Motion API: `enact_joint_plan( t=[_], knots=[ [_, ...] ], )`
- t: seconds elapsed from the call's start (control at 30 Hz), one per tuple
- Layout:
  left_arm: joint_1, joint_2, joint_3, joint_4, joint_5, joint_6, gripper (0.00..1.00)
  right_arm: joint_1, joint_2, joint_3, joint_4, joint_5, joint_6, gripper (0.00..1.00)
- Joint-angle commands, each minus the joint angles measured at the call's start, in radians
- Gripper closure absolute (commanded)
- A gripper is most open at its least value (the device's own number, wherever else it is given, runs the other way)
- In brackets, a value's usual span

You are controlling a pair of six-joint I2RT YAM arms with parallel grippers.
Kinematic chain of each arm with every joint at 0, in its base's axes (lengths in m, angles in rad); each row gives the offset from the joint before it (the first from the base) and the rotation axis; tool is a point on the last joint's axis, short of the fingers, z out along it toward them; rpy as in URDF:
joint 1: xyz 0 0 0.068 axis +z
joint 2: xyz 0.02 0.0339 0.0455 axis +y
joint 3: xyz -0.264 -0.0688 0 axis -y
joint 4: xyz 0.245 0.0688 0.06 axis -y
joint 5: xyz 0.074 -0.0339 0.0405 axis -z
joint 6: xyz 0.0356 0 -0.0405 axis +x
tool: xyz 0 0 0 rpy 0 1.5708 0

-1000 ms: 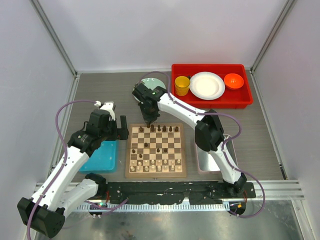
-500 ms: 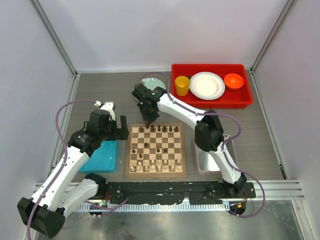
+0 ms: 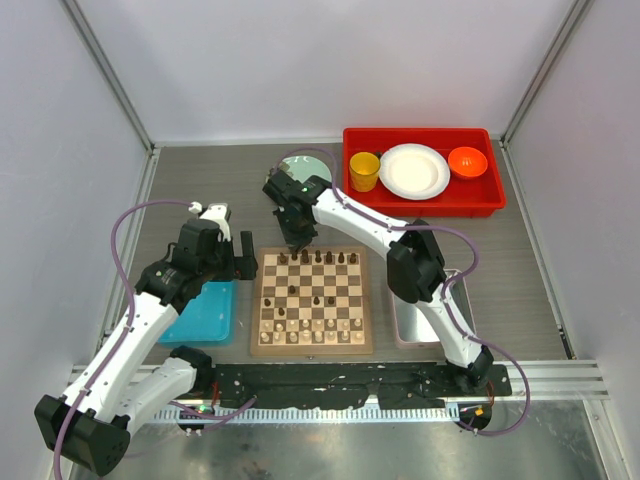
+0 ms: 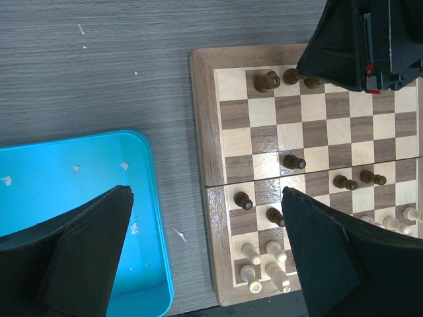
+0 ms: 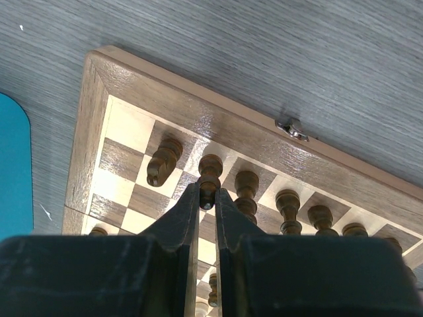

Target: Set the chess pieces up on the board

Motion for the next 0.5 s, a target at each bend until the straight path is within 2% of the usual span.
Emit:
enact_joint_plan(
  t=[0.0,0.27,0.47],
  knots=[
    [0.005,-0.016,0.003,0.033,0.002,0.017,0.00,0.007,-0.005,0.002,0.018,-0.007,-0.017,0.99],
    [0.005,-0.017,0.003,0.031,0.004,0.017,0.00,0.007,0.001,-0.002,0.022,-0.013,-0.012,0.96],
    [0.005,-0.017,0.003,0.031,0.002,0.017,0.00,0.007,0.004,-0.004,0.025,-0.016,-0.014,0.89]
  ],
)
